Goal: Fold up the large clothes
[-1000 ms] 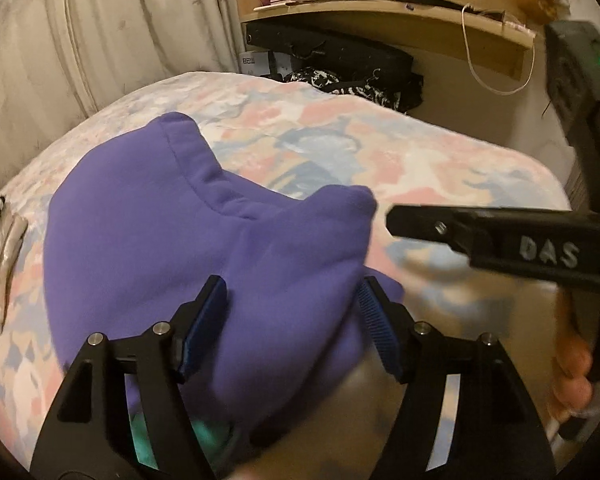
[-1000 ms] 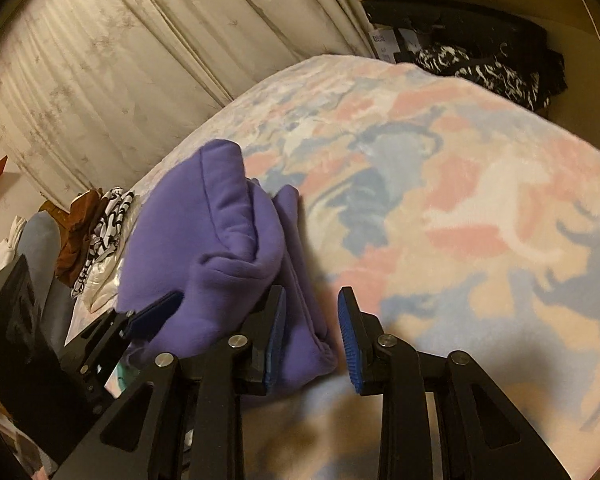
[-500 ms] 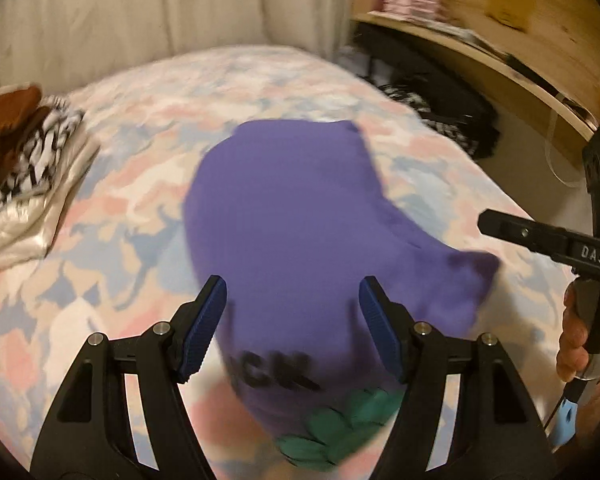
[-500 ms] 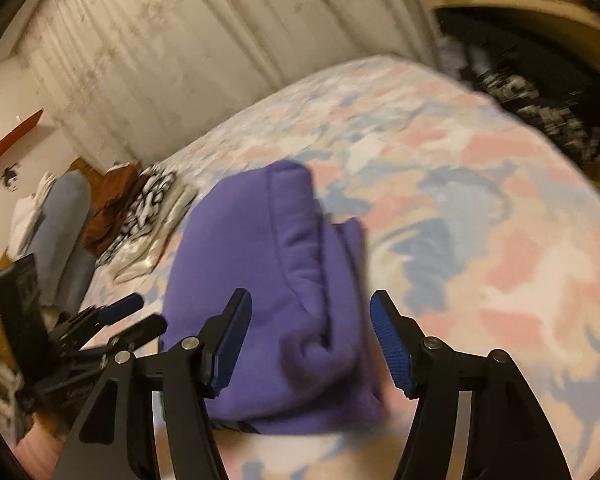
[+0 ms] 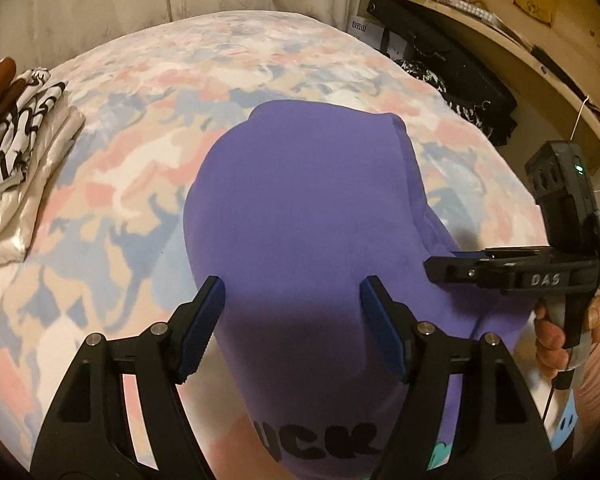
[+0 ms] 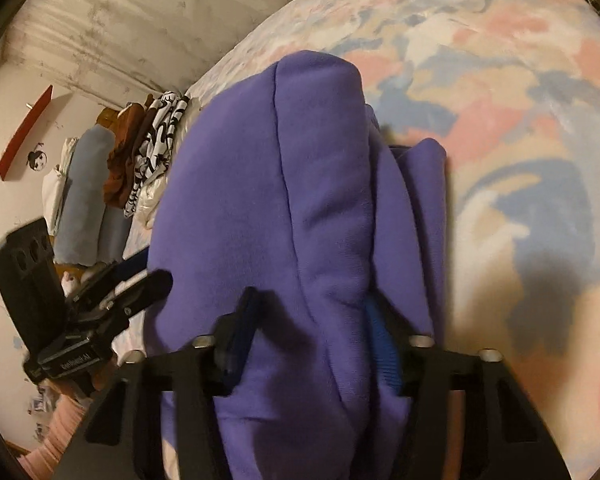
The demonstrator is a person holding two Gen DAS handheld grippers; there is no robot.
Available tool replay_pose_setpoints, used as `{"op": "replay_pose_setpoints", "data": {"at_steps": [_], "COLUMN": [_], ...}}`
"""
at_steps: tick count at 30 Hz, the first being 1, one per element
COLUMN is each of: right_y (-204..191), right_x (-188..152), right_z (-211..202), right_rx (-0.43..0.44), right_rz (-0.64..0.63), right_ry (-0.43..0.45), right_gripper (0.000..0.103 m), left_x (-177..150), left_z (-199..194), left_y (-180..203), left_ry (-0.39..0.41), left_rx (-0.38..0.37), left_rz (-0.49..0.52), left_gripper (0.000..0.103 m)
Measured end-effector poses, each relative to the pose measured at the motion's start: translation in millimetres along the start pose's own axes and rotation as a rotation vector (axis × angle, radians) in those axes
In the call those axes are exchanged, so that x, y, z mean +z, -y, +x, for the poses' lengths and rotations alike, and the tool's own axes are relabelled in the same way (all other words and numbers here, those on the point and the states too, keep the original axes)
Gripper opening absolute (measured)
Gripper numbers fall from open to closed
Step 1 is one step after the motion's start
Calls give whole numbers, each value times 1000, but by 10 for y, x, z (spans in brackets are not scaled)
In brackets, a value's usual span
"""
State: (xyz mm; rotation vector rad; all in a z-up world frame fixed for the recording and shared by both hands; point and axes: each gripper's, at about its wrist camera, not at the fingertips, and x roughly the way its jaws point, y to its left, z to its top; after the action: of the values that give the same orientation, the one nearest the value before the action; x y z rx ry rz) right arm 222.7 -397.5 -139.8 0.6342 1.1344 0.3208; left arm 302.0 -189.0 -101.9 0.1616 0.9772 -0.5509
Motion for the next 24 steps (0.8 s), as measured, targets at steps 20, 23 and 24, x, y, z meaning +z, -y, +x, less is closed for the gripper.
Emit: {"op": "replay_pose_setpoints", "data": {"at_steps": [20,23,24], "right_y": [371,414,410], "right_x": [-749,-794,-792], "right_z": [-373,-411,-432], "right_rx": [-152,-149,-154], "right_rz": [41,43,40], "right_ry": [211,209,207], "right_gripper": [12,12,12], "left_x": [-204,-213,-228], "left_z": [218,237,233], "left_y": [766,732,730], "left_ry": [41,41,49], "left_rx": [199,190,184], "left_rz": [286,264,255], "left_gripper": [84,86,86]}}
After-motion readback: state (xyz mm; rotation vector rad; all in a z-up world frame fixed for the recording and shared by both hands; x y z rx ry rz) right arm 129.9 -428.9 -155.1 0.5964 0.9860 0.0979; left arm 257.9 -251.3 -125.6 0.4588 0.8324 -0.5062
